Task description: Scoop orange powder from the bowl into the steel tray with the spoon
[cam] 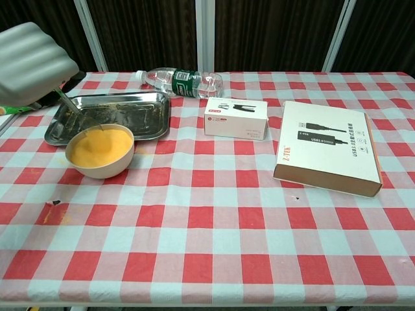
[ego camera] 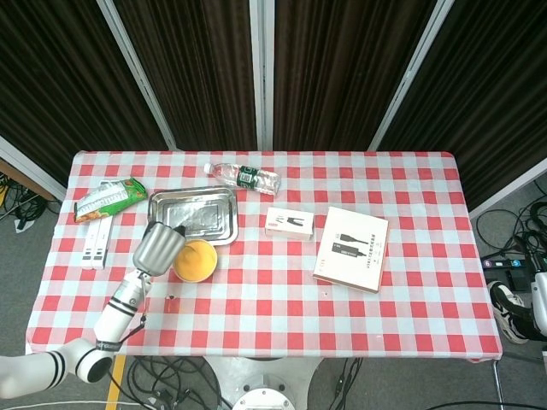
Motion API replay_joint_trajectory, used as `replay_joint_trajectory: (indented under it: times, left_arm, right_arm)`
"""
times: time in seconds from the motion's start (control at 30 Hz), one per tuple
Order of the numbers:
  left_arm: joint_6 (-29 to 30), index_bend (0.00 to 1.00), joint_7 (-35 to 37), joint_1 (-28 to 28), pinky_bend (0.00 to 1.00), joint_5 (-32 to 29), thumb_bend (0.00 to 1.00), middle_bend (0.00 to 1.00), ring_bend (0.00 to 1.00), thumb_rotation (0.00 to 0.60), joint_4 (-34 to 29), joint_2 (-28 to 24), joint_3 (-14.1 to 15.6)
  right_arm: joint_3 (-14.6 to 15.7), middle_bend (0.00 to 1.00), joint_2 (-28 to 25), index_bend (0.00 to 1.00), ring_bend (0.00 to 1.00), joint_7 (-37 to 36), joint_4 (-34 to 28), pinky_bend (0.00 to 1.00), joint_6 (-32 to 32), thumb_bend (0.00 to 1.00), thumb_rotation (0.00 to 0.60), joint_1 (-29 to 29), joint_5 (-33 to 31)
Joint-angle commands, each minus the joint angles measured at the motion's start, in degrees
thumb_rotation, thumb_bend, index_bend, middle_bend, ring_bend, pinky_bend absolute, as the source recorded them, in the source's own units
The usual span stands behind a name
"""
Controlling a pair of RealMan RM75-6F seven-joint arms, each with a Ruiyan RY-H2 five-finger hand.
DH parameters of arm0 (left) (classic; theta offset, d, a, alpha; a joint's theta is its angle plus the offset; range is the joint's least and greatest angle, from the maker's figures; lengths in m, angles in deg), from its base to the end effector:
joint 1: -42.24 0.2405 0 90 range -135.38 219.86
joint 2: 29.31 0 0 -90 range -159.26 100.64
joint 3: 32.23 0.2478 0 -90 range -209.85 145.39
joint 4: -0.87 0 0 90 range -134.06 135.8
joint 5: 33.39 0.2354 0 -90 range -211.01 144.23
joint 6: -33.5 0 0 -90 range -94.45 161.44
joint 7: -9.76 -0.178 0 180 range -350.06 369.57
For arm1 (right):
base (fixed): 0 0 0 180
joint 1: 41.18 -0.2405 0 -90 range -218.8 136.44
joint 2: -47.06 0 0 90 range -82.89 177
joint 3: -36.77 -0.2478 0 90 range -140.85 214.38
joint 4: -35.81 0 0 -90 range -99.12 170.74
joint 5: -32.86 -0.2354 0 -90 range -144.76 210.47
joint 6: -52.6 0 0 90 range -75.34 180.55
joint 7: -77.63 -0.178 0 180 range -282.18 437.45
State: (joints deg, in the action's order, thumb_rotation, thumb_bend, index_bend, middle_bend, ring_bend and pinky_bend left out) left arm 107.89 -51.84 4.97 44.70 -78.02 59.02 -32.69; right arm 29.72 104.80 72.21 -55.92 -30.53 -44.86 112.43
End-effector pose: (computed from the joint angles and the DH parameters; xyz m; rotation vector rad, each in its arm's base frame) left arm -0.1715 0.3440 -0.0194 -1.8053 0.1034 -0.4749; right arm -0.3412 -0.2265 0.1876 1.2504 -0.9016 0.8629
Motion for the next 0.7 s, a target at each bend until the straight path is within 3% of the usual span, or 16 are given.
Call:
replay_joint_trajectory:
  times: [0.03, 0.47, 0.7]
  left_arm:
    - [0.32, 0.7, -3.59, 0.17, 1.0, 0.79, 0.5, 1.0, 0.98, 0.6, 1.49, 1.36, 0.56]
    - [-2.72, 0.71, -10.53, 0.46, 1.0, 0.36, 0.5, 1.0, 0.98, 0.6, 6.01, 4.01, 0.57]
    - [-4.68, 0.71, -7.07, 0.71, 1.0, -0.17, 0.5, 1.0, 0.98, 0.6, 6.15, 5.82, -0.02]
  right_arm:
    - [0.03, 0.22, -0.06, 0.09, 0.03, 0.04, -0.11, 0.12, 0.1, 0.15, 0.6, -0.02, -0.04]
    - [0.11, 0.22, 0.01, 0.09, 0.03, 0.04, -0.08, 0.12, 0.68, 0.15, 0.6, -0.14, -0.35]
    - [0.05, 0.22, -0.09, 0.09, 0.03, -0.12, 0.04, 0.12, 0.56, 0.15, 0.6, -0.04, -0.47]
